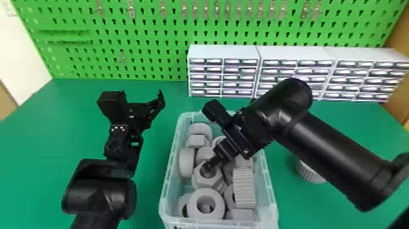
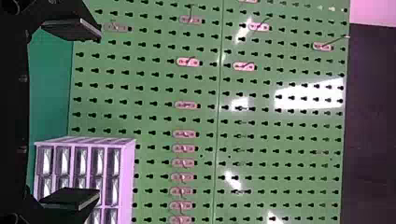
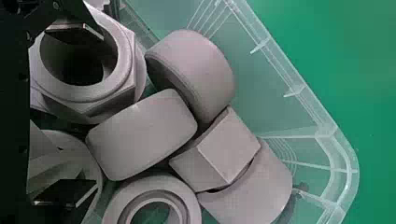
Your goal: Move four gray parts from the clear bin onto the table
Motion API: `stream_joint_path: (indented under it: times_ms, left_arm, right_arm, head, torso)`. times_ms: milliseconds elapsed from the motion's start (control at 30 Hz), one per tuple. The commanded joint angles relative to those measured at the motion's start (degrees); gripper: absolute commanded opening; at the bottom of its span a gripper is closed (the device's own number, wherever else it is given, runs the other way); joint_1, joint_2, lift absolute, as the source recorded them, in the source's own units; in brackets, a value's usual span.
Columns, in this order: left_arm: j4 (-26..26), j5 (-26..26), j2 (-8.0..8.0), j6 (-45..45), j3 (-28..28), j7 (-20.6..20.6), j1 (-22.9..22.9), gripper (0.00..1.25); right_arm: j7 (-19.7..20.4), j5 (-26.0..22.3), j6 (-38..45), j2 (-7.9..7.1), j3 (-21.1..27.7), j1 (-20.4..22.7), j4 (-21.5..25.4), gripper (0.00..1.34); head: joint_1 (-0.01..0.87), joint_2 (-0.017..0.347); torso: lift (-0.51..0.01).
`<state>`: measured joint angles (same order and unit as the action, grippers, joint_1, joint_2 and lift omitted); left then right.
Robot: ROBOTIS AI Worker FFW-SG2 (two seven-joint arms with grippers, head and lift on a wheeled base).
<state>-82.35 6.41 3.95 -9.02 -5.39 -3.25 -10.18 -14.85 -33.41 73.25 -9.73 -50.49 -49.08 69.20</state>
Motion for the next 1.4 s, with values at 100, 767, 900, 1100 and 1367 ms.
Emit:
stream_joint_path:
  times_ms: [100, 767, 900, 1100, 1367]
  left_arm:
    - [0.0, 0.2, 0.09, -0.2, -0.1, 0.0, -0.1, 1.15]
    - [0.0, 1.7, 1.67, -0.7, -1.3, -1.1, -0.4, 1.15]
    - [0.0, 1.9, 1.85, -0.7, -1.5, -1.2, -0.4, 1.15]
    - [0.0, 1.9, 1.85, -0.8, -1.5, -1.3, -0.4, 1.15]
    - [0.0, 1.9, 1.93, -0.8, -1.6, -1.4, -0.4, 1.15]
  right_arm:
    - [0.0, -0.1, 0.0, 0.06, -0.3, 0.0, -0.6, 1.11]
    - [0.0, 0.3, 2.3, 0.5, -0.2, -0.9, -0.6, 0.45]
    - [0.0, 0.4, 2.4, 0.59, -0.3, -1.0, -0.6, 0.42]
    - [0.0, 0.7, 2.3, 0.59, 0.1, -1.2, 0.1, 0.35]
    - [0.0, 1.5, 2.2, 0.42, 1.6, -1.1, 1.6, 0.34]
  head:
    - [0.693, 0.072]
    - [0.693, 0.072]
    - [0.693, 0.072]
    - [0.693, 0.072]
    - [0.693, 0.072]
  torso:
    - [-0.052]
    - [-0.052]
    - [-0.052]
    - [-0.052]
    - [-0.052]
